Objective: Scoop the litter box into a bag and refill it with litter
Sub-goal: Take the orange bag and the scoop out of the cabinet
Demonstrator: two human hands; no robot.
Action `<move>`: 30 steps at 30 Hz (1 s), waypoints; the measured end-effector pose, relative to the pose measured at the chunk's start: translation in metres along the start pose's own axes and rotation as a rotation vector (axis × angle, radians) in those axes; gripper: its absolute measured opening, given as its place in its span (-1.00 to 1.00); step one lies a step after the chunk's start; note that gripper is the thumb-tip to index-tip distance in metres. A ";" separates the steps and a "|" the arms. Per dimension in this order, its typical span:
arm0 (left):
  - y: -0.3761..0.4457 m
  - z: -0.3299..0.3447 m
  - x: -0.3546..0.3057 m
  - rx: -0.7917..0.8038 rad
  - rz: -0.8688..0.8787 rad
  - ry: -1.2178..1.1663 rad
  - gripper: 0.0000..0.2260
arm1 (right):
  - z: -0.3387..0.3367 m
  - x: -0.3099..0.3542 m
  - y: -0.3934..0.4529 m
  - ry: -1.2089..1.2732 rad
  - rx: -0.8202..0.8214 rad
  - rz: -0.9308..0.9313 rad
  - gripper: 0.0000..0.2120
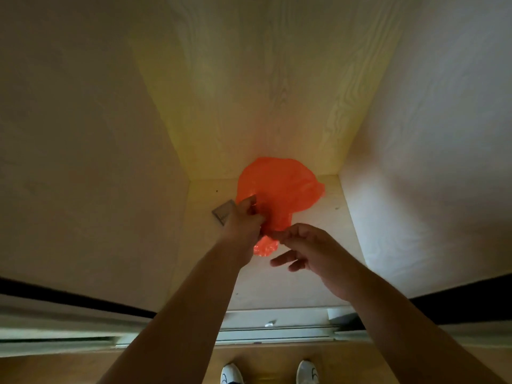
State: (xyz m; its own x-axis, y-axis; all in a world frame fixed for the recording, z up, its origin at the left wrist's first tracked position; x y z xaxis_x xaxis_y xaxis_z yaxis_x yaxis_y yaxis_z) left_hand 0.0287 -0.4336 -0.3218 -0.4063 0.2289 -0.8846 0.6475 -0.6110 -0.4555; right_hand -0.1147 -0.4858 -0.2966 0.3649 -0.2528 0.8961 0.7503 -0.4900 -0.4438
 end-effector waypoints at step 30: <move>-0.087 -0.013 -0.106 -0.061 0.989 0.745 -0.33 | -0.070 0.056 0.005 -0.010 -0.491 -0.215 -0.71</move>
State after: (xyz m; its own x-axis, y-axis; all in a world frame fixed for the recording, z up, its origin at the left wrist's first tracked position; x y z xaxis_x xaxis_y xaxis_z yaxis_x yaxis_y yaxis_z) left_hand 0.0240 -0.3946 -0.1900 0.7265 0.0764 -0.6829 0.5040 -0.7348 0.4540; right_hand -0.1294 -0.5609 -0.2498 0.2379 -0.0968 0.9665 0.4633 -0.8632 -0.2005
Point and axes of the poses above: each hand's wrist, its own y-axis towards the middle knuckle, its own z-axis out of the palm, x = y × z, the point moved 9 cm from there along y, towards the middle knuckle, and after that the axes turned 4 degrees about -x, right-handed, at the moved point
